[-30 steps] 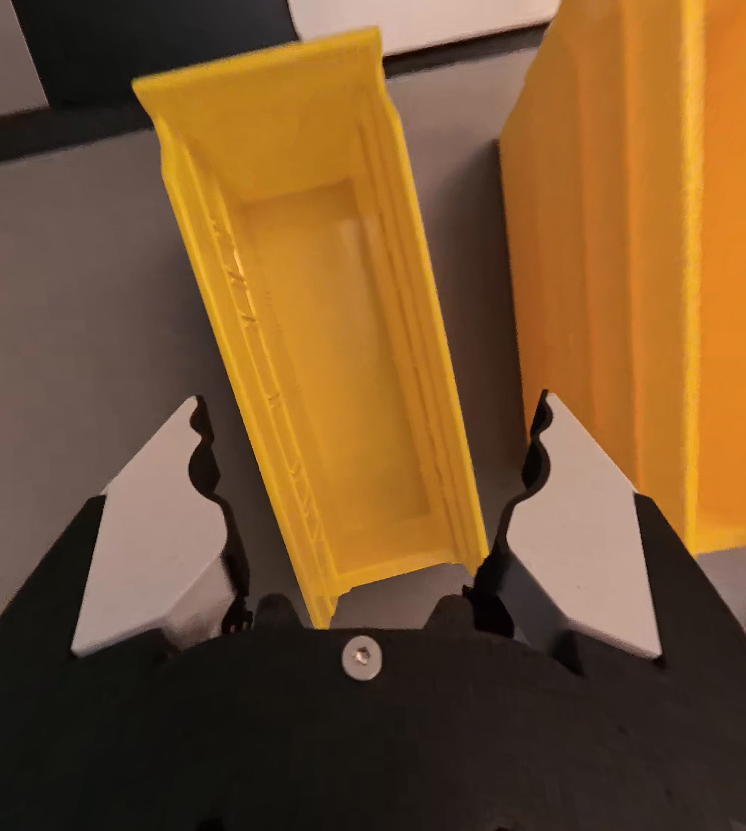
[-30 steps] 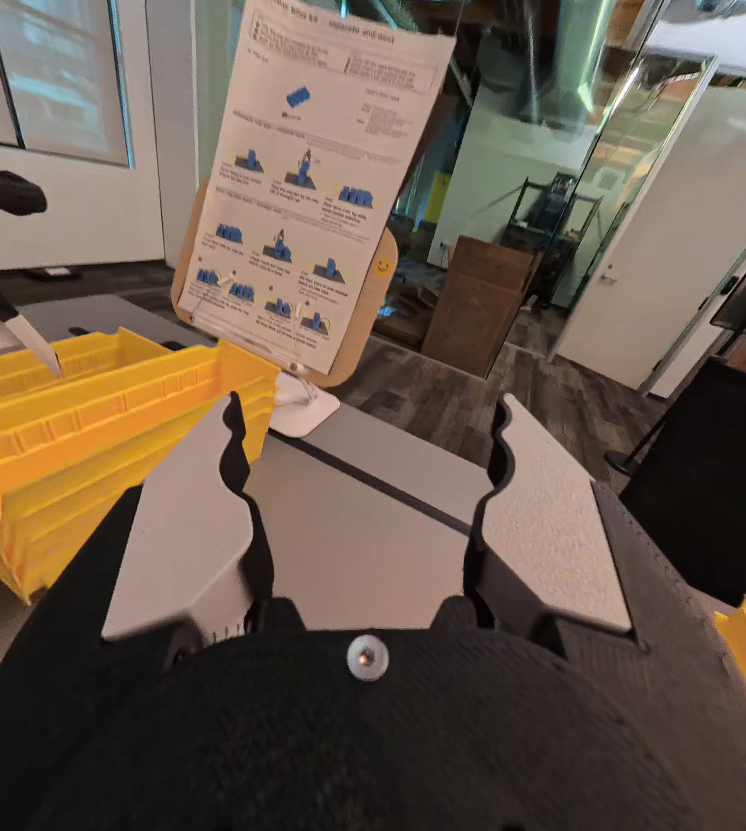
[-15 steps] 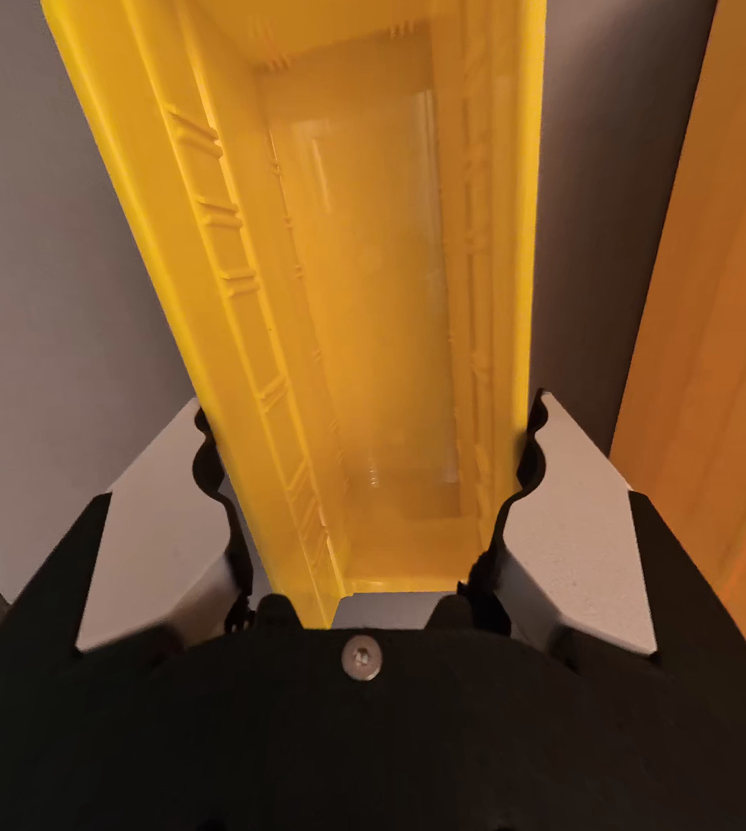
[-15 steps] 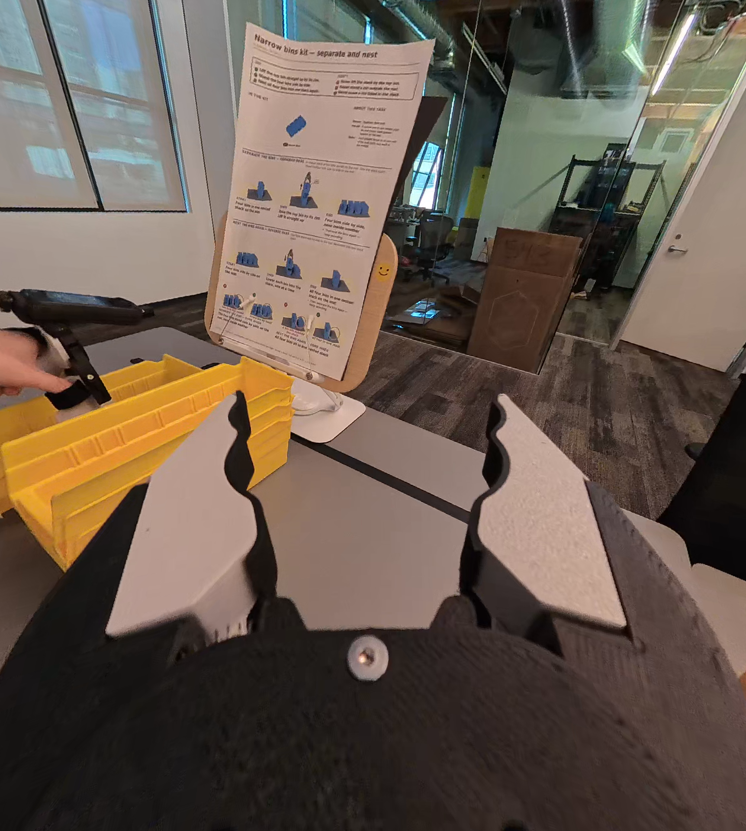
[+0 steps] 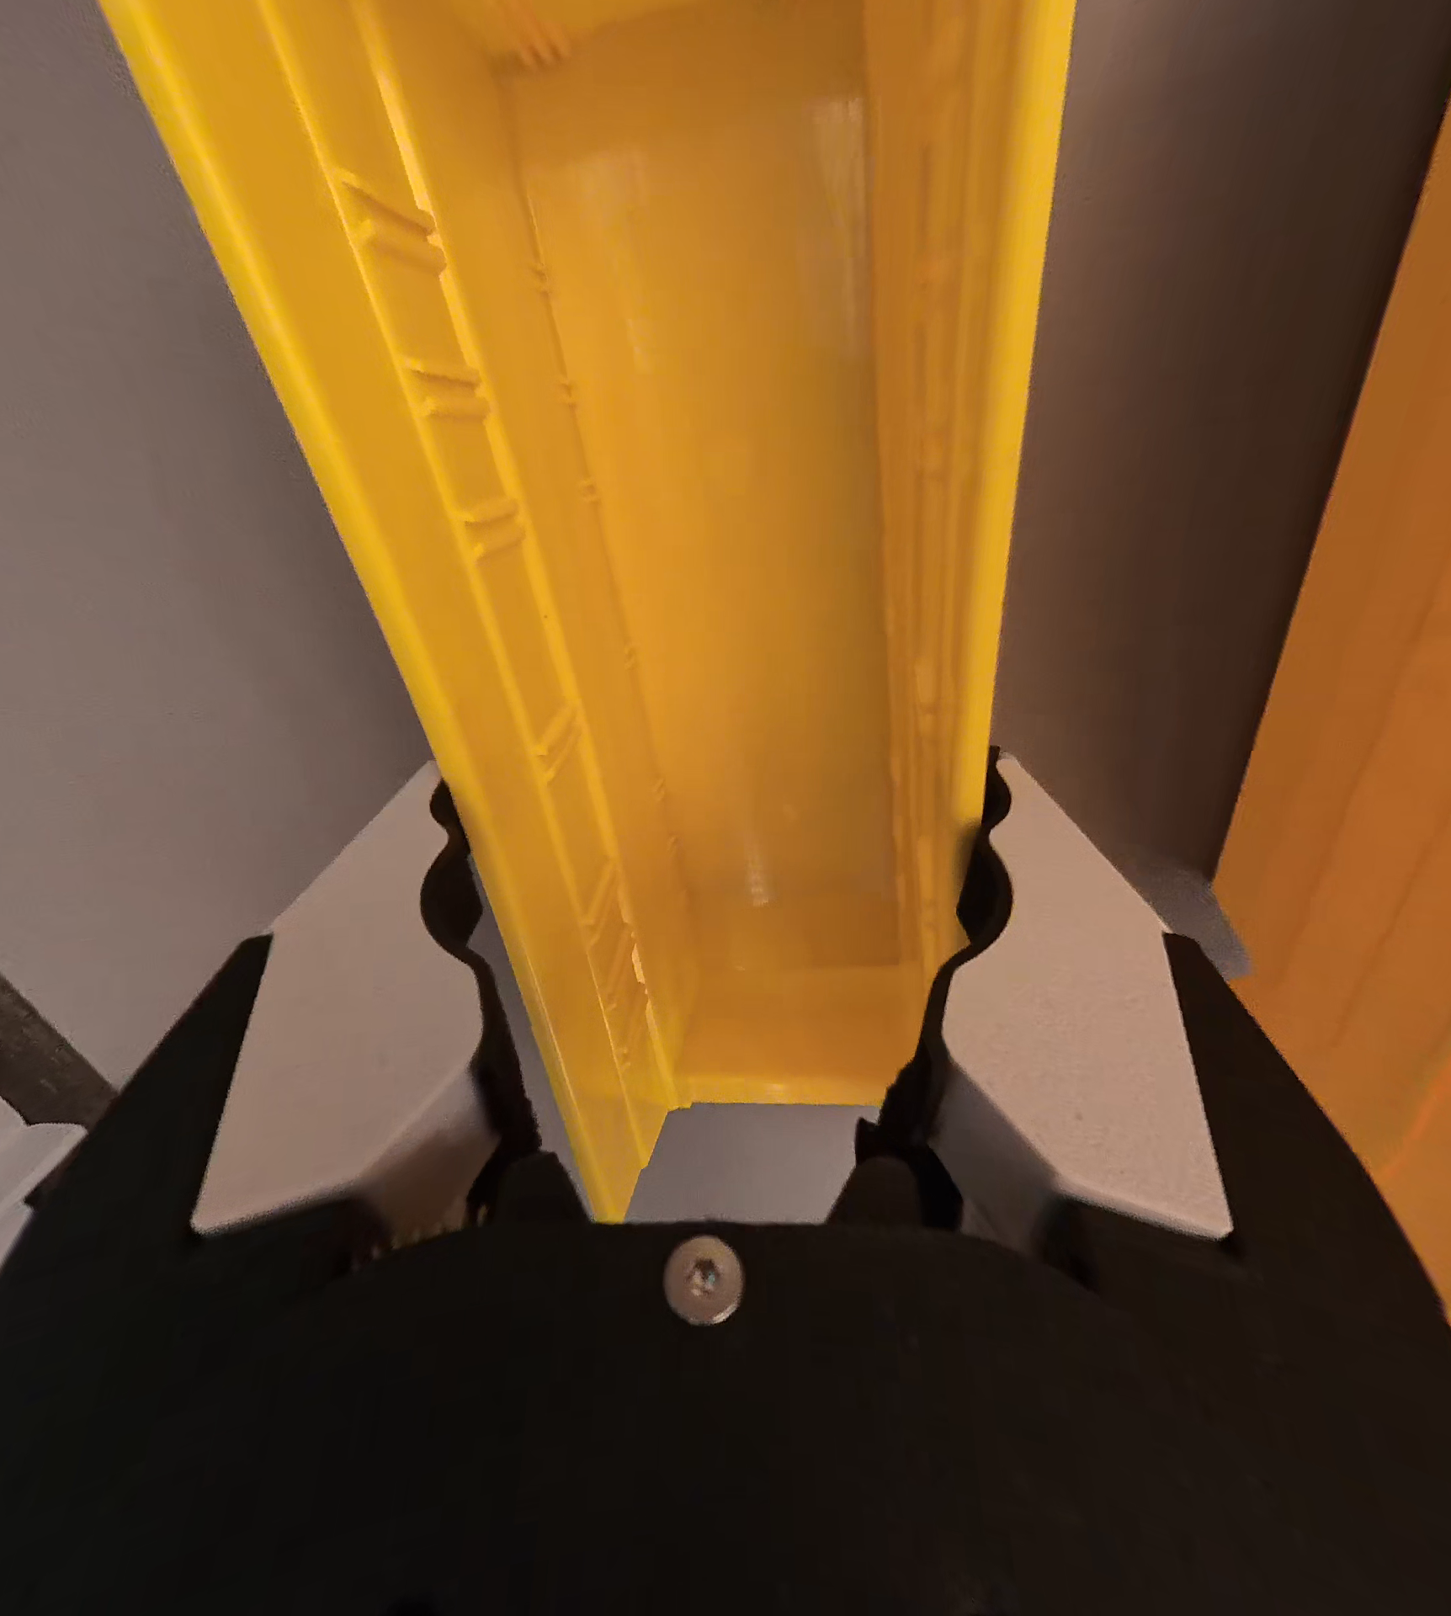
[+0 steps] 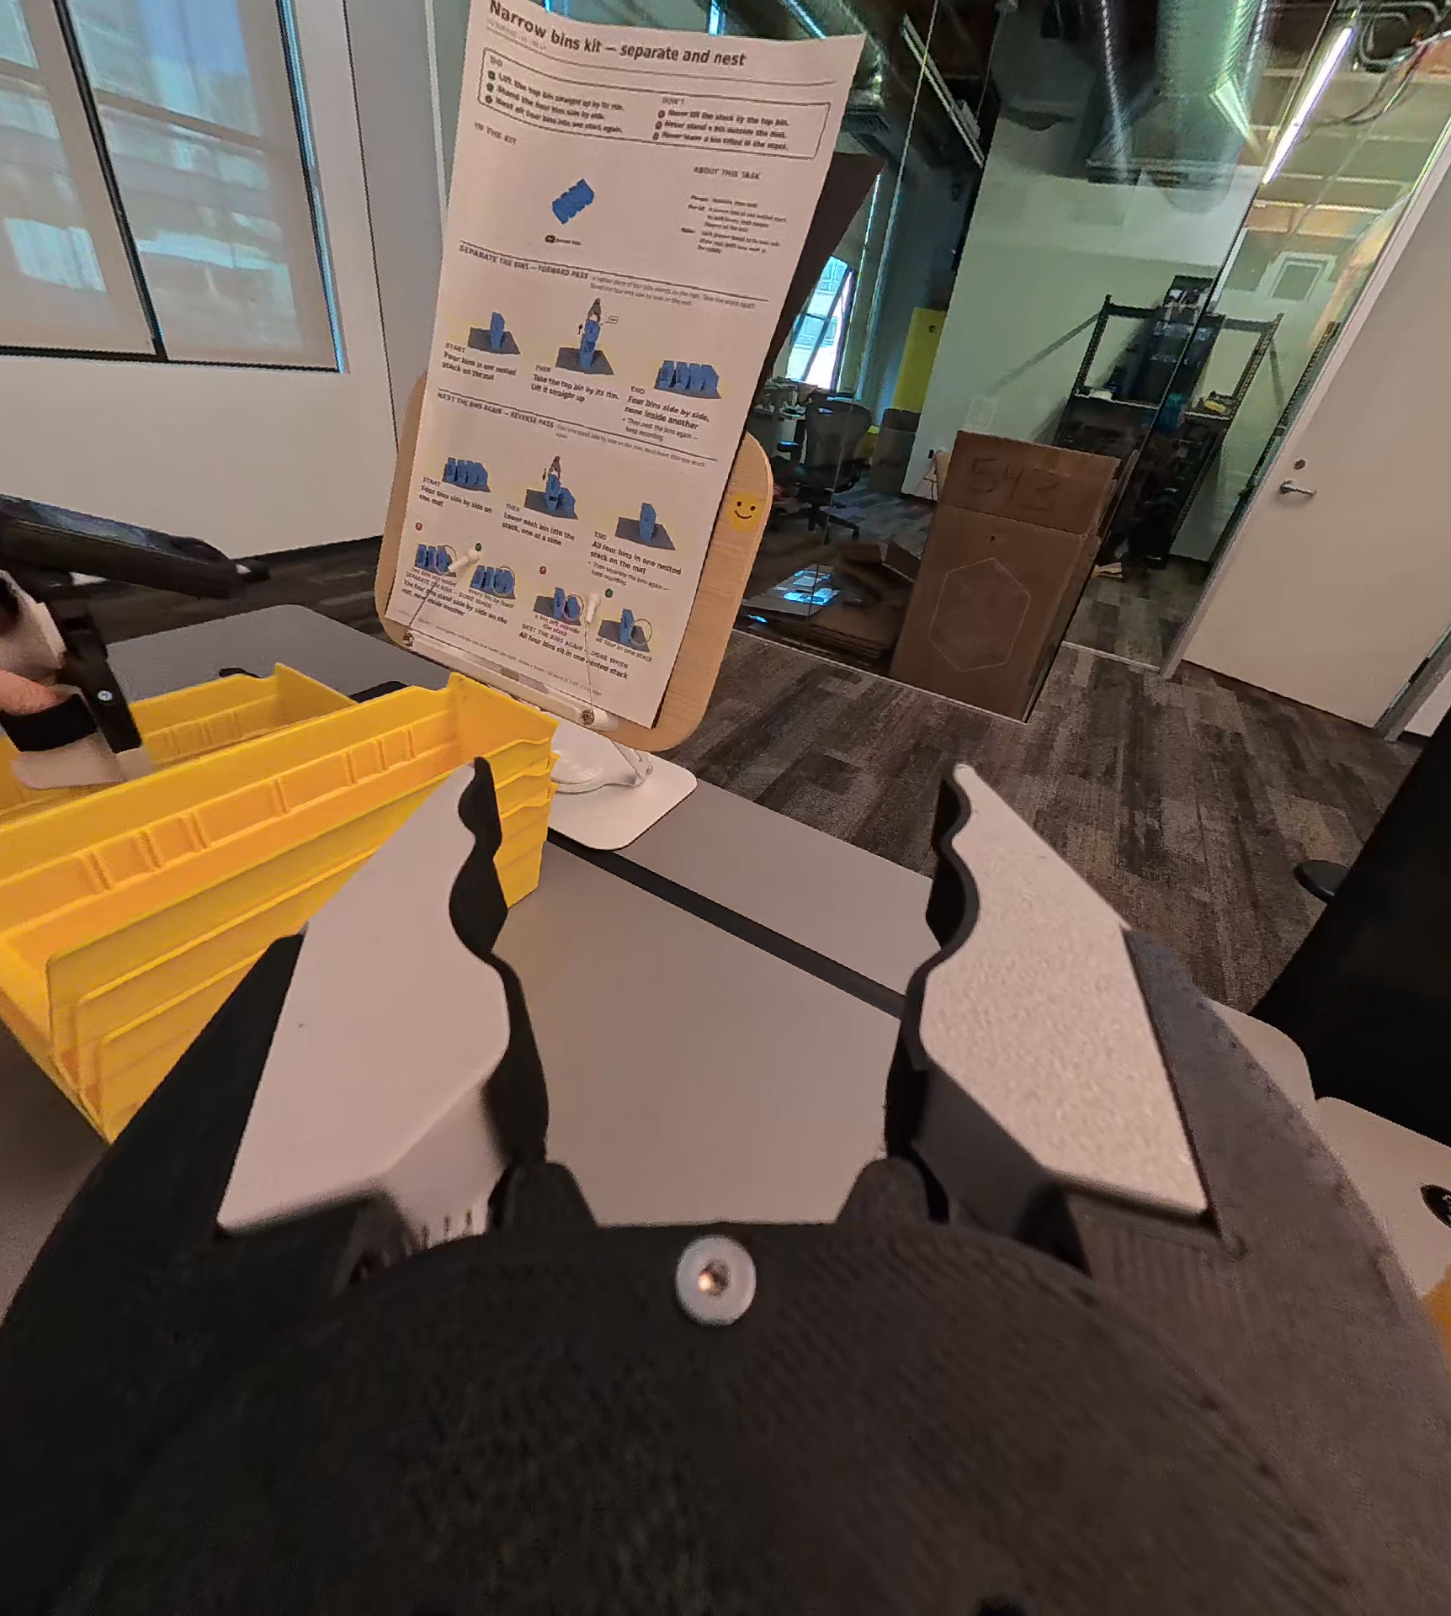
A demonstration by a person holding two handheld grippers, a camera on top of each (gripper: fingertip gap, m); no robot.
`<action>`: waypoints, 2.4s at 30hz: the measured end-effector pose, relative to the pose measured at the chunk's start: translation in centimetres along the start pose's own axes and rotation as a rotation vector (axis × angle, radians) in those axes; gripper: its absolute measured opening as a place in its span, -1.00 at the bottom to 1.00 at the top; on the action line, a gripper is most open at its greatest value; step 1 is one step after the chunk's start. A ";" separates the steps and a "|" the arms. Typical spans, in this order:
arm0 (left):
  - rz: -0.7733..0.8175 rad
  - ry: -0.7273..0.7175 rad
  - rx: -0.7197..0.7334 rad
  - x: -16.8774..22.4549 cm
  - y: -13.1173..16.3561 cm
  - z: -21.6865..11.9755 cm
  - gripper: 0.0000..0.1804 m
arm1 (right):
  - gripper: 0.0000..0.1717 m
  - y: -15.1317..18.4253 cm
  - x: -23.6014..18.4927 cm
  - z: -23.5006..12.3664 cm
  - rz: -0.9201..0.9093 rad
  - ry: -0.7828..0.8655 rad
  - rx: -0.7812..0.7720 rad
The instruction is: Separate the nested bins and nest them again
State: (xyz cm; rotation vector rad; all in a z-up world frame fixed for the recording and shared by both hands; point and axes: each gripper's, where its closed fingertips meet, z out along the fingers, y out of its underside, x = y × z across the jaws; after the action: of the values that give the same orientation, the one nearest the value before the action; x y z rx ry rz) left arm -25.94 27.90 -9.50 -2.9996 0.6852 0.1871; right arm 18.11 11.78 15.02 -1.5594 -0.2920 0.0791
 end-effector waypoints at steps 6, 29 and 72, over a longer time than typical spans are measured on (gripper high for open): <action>0.028 -0.055 0.024 -1.7 0.6 -1.8 0.25 | 0.16 0.6 0.5 0.2 0.012 0.008 -0.016; 0.071 0.061 0.188 9.5 -2.6 -20.7 0.24 | 0.15 3.7 1.6 1.7 -0.004 0.056 -0.151; -0.058 0.043 0.190 17.5 -6.1 -11.1 0.30 | 0.13 5.0 2.4 1.0 0.093 0.004 -0.182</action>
State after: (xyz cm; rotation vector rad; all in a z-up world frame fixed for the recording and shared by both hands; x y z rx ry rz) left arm -6.45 24.99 -0.64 -2.8441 0.5832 0.0516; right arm 20.87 13.40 10.35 -1.7533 -0.2282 0.1246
